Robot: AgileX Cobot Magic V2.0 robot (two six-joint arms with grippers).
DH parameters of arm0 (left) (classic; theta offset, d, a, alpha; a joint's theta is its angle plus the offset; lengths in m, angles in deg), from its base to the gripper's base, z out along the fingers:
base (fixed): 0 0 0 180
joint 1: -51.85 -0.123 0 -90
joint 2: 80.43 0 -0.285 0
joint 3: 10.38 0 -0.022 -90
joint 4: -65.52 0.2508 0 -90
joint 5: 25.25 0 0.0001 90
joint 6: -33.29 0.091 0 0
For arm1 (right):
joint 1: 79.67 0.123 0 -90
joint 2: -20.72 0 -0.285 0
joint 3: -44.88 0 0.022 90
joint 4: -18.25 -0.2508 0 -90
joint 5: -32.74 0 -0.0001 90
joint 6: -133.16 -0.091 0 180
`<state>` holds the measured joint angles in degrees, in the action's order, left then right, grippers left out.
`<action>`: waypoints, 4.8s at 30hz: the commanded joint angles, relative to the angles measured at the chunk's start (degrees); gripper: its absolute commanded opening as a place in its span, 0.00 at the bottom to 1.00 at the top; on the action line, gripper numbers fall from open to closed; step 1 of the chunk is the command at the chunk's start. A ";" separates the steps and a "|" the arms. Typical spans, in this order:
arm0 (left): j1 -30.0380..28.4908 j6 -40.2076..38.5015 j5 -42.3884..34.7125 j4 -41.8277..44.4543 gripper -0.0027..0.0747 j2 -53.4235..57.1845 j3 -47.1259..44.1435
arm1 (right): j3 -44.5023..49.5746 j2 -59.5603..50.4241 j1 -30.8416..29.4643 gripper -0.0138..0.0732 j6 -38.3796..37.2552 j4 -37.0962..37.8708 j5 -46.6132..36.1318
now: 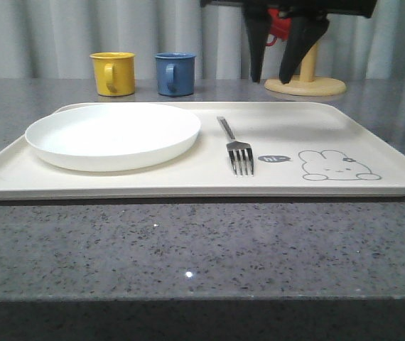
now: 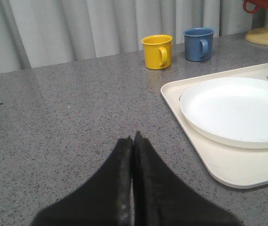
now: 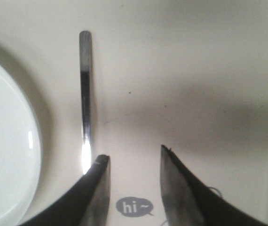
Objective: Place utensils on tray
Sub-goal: 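Open the right gripper and lift it off the fork, then lower the right gripper onto the silver chopsticks and grasp them, then carry the chopsticks onto the tray beside the fork and lower them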
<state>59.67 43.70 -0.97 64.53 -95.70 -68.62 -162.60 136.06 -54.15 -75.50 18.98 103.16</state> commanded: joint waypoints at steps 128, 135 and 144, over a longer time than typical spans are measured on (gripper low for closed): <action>0.29 -0.46 -4.86 -0.66 0.01 -0.50 1.47 | 11.13 -1.84 -2.26 0.22 5.30 -7.54 -6.06; 0.29 -0.46 -4.86 -0.66 0.01 -0.50 1.47 | 11.13 -1.84 -2.26 0.41 5.30 -7.54 -5.95; 0.29 -0.46 -4.86 -0.66 0.01 -0.50 1.47 | 7.87 -3.91 -3.71 0.44 6.23 -2.57 -0.03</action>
<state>59.67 43.70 -0.97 64.53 -95.70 -68.62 -151.02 136.56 -56.58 -70.24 13.38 100.33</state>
